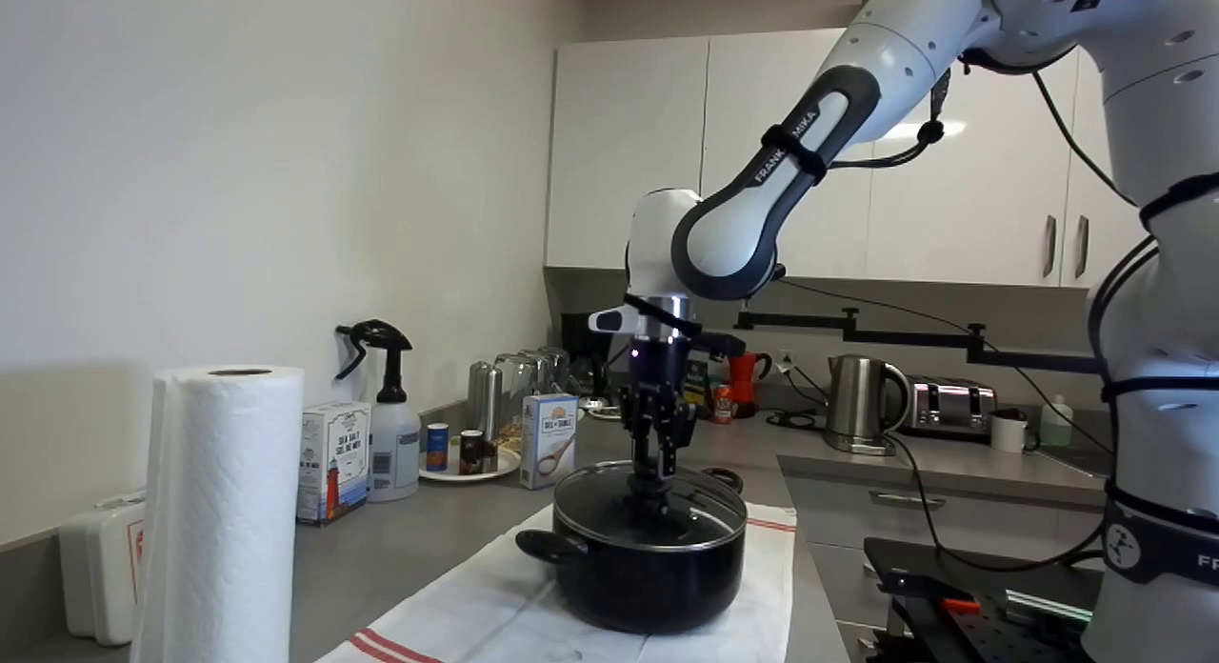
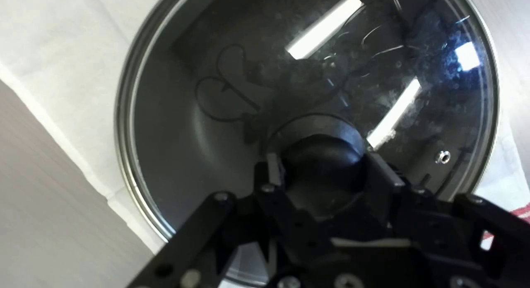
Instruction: Put the lid on the pot
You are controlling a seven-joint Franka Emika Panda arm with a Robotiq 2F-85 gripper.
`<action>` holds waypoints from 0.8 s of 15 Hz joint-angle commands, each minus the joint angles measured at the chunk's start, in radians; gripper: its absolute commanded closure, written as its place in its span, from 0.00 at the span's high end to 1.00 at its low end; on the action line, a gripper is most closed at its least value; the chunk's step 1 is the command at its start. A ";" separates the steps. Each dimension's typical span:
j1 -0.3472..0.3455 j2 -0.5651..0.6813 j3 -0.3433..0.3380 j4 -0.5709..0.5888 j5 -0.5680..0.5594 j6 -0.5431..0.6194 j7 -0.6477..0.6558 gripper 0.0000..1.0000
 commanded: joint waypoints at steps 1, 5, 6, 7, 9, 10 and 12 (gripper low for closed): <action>-0.013 -0.034 0.013 -0.009 0.076 -0.020 -0.059 0.25; -0.011 -0.029 0.010 -0.006 0.103 -0.028 -0.074 0.25; -0.010 -0.027 0.009 -0.006 0.100 -0.031 -0.071 0.25; -0.010 -0.026 0.008 -0.005 0.096 -0.035 -0.068 0.25; -0.009 -0.023 0.006 -0.002 0.090 -0.040 -0.064 0.25; -0.009 -0.022 0.006 -0.002 0.089 -0.041 -0.064 0.25; -0.008 -0.023 0.006 -0.002 0.087 -0.039 -0.060 0.75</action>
